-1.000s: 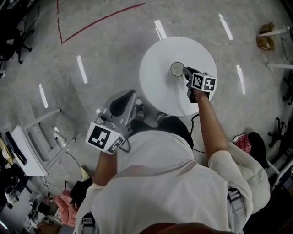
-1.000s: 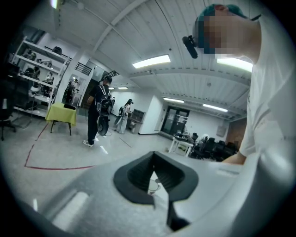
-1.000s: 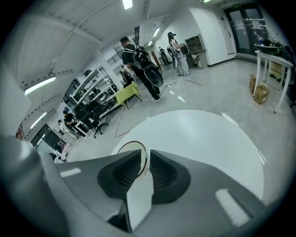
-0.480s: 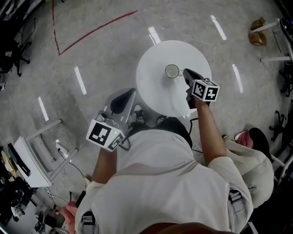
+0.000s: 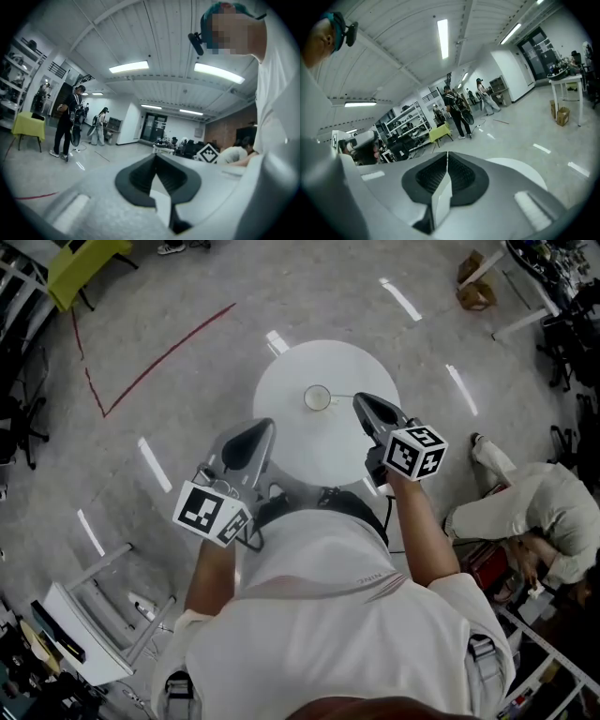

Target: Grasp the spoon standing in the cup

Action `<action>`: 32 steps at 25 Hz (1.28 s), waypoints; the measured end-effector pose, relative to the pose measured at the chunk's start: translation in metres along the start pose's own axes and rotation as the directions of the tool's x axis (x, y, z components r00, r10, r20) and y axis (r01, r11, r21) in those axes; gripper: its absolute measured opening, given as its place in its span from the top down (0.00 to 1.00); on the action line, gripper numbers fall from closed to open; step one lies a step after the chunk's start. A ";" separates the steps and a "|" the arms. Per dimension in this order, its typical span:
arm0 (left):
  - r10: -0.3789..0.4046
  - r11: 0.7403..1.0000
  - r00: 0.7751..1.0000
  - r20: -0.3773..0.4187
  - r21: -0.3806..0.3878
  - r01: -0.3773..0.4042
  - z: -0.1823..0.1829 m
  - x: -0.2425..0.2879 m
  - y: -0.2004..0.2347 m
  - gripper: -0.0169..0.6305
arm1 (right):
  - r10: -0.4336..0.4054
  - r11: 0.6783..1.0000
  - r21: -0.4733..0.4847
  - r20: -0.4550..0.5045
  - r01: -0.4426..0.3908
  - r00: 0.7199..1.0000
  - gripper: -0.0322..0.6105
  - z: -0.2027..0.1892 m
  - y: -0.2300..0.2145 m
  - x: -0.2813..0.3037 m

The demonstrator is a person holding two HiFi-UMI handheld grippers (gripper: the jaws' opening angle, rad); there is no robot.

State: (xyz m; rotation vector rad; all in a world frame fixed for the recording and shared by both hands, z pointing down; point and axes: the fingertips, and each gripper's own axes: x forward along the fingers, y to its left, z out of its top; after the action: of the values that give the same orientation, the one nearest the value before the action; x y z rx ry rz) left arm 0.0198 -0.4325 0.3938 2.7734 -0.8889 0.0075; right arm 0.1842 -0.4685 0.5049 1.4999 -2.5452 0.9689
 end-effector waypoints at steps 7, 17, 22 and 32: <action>-0.097 0.994 0.995 0.031 0.047 0.096 0.025 0.012 -0.028 0.97 | -0.007 0.997 -0.072 0.188 0.021 0.982 0.93 0.046 0.039 -0.072; -0.174 0.980 0.981 0.082 0.107 0.165 0.055 0.027 -0.059 0.97 | -0.010 0.979 -0.188 0.319 0.073 0.948 0.93 0.080 0.067 -0.138; -0.183 0.979 0.980 0.081 0.111 0.173 0.056 0.033 -0.072 0.97 | -0.010 0.976 -0.201 0.331 0.081 0.943 0.93 0.087 0.063 -0.150; -0.171 0.979 0.981 0.093 0.127 0.159 0.061 0.028 -0.079 0.97 | 0.023 0.973 -0.224 0.340 0.057 0.940 0.93 0.093 0.068 -0.153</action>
State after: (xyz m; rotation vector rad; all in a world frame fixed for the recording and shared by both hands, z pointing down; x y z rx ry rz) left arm 0.0845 -0.3998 0.3193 2.9752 -0.6992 -0.1162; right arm 0.2368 -0.3748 0.3467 1.7424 -2.7421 0.4144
